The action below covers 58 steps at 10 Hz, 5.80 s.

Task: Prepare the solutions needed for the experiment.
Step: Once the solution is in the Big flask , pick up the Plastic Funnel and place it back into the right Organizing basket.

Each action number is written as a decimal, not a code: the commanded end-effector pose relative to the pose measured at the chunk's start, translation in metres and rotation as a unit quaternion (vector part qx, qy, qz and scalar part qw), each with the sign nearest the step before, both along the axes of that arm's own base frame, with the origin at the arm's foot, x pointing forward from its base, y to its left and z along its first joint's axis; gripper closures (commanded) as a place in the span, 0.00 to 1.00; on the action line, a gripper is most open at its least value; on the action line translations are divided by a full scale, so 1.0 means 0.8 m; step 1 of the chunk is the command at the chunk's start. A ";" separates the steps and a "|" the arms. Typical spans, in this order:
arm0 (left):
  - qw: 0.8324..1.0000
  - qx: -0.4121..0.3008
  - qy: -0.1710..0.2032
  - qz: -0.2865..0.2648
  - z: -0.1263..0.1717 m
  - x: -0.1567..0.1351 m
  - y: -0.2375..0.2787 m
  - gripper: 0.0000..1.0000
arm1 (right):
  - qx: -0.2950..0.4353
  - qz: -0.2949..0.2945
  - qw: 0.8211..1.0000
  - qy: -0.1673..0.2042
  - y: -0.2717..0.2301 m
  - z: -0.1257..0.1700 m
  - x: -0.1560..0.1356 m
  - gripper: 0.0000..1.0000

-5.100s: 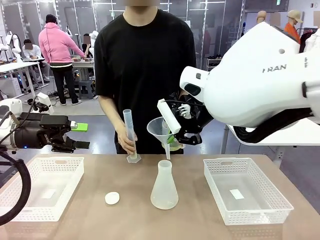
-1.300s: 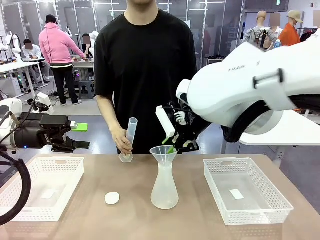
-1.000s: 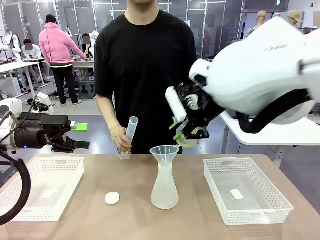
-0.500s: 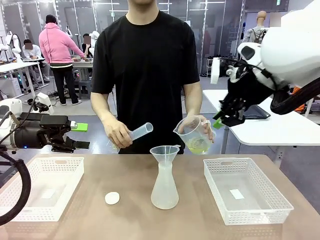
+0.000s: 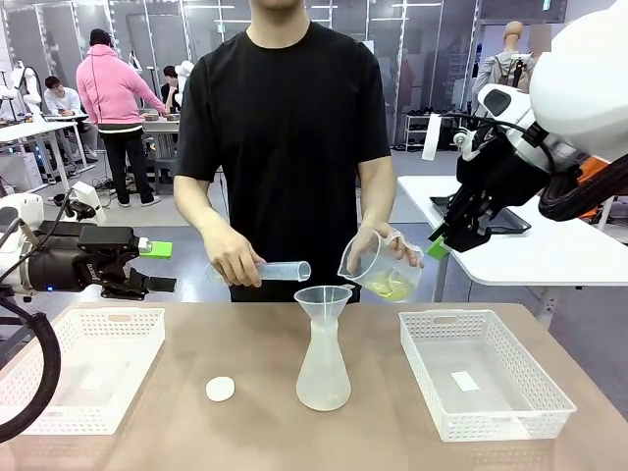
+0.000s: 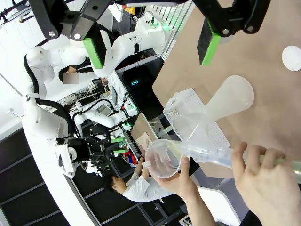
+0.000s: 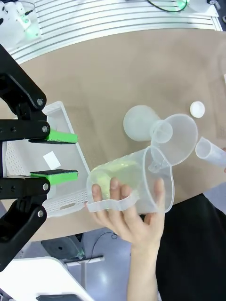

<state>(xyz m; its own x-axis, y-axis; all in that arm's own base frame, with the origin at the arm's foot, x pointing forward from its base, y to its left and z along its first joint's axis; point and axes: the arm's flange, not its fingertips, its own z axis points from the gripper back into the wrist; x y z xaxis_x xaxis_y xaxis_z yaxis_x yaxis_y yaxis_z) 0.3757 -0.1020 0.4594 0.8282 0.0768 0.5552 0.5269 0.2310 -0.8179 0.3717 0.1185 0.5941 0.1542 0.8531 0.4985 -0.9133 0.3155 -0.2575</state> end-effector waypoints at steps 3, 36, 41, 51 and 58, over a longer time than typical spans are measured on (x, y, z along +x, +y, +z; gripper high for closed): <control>1.000 0.003 0.004 -0.005 0.002 -0.002 -0.001 0.00 | 0.002 -0.002 1.000 0.000 -0.003 0.000 0.001 0.69; 1.000 0.003 0.004 -0.005 0.002 -0.002 -0.001 0.00 | 0.427 -0.297 0.665 0.536 -0.116 -0.123 0.037 0.25; 1.000 0.003 0.004 -0.005 0.002 -0.002 -0.001 0.00 | 0.420 -0.298 0.678 0.525 -0.120 -0.124 0.035 0.05; 1.000 0.003 0.004 -0.005 0.002 -0.002 -0.001 0.00 | 0.420 -0.298 0.678 0.525 -0.120 -0.124 0.035 0.05; 1.000 0.003 0.004 -0.005 0.002 -0.002 -0.001 0.00 | 0.405 -0.331 0.702 0.484 -0.107 -0.113 0.037 0.05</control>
<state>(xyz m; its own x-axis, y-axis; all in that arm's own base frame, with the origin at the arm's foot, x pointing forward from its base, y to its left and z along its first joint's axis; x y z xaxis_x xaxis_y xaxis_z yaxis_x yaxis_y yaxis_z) 0.3757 -0.1020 0.4595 0.8282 0.0769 0.5552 0.5269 0.2308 -0.8180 0.4025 0.0282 0.5007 0.9858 -0.0562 0.1585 -0.1243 0.3909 0.9120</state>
